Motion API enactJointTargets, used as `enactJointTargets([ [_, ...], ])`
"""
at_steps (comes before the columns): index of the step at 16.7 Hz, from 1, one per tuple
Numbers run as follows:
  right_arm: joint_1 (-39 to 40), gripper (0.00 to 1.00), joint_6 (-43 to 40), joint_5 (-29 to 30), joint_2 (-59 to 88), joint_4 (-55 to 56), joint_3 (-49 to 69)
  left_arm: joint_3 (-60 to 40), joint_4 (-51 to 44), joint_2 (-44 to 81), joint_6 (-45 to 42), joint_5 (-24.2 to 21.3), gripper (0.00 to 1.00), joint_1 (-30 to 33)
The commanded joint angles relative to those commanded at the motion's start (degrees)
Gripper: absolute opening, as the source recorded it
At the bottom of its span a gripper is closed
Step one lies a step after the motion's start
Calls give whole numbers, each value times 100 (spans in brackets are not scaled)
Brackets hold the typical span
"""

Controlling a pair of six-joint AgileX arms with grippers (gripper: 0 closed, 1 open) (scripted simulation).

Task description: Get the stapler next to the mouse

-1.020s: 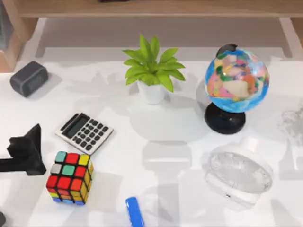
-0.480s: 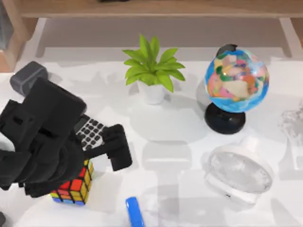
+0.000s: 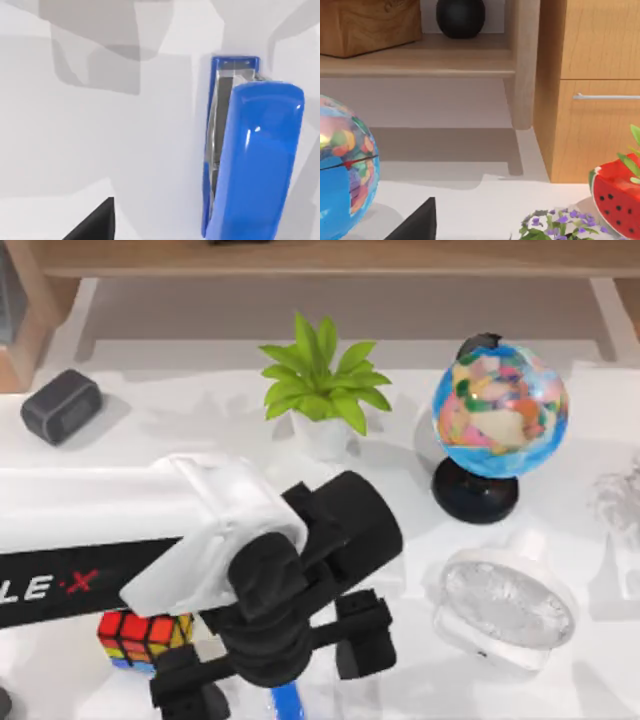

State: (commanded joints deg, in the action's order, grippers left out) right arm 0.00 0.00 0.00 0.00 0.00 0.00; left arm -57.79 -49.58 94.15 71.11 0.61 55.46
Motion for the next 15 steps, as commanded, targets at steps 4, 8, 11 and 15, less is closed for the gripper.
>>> enactJointTargets([
  [4, 0, 100, 0, 0, 0, 0, 0, -195, -206, 390, 288, 10, 100, 211],
  [8, 0, 100, 0, 0, 0, 0, 0, -176, -192, 372, 280, 9, 100, 185],
  [11, 0, 100, 0, 0, 0, 0, 0, -43, 41, 502, 264, 10, 100, 191],
  [15, 0, 100, 0, 0, 0, 0, 0, 309, 812, 872, 258, 8, 100, 189],
])
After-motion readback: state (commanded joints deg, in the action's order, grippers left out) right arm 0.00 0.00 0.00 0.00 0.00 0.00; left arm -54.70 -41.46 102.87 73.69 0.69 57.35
